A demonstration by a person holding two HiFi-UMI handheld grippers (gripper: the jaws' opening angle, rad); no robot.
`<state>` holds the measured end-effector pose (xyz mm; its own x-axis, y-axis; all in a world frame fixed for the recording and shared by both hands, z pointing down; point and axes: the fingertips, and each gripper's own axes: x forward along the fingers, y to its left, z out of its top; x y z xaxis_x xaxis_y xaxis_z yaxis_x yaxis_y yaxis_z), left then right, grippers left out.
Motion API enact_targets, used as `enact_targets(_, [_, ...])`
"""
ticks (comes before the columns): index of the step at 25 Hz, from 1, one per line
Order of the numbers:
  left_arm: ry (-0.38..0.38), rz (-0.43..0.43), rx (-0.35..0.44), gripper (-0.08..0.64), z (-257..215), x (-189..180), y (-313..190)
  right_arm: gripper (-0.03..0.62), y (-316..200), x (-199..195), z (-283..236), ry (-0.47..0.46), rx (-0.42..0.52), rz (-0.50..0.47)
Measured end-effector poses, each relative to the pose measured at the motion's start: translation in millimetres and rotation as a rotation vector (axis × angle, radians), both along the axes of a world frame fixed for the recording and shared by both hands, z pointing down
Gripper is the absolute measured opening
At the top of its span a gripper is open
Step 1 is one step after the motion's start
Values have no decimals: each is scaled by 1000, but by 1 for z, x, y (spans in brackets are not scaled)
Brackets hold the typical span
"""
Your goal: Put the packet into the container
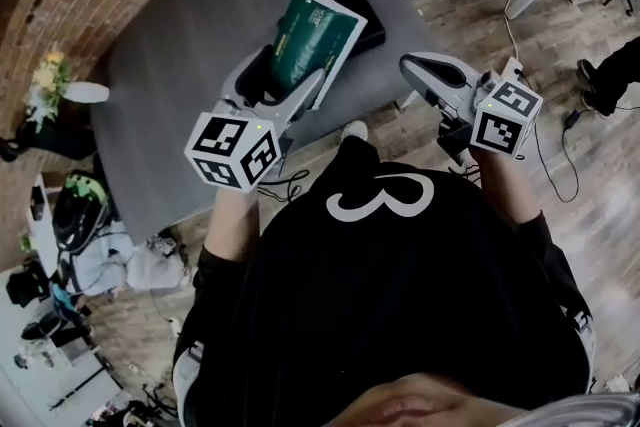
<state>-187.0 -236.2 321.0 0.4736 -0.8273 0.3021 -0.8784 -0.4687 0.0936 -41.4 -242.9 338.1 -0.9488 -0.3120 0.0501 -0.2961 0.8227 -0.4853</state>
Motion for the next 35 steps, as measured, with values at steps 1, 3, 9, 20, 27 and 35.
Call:
enact_targets(1, [-8,13,2,391,0,-1,-7,2,-5,-1,1,2,-5,8])
enact_targets(3, [-22,35,3,391,-1,-5,-21,2,-13,-2,4,5,-18,25])
enact_targets(9, [-107,120,2,390,6,-8,-59,2,-36,-7,14,14,-55,76])
enact_targets(20, [-231,261,-78,390,50,-2,-96,2,-56,-6,33,18,-116,133])
enact_targets(27, [-332,323,-127,390,88,-5,-111,2,-67,-6,46,32,-151,145])
enact_targets(35, [-437,412,-129,389,122,0,-117,2,-68,3,66,51,-197,163])
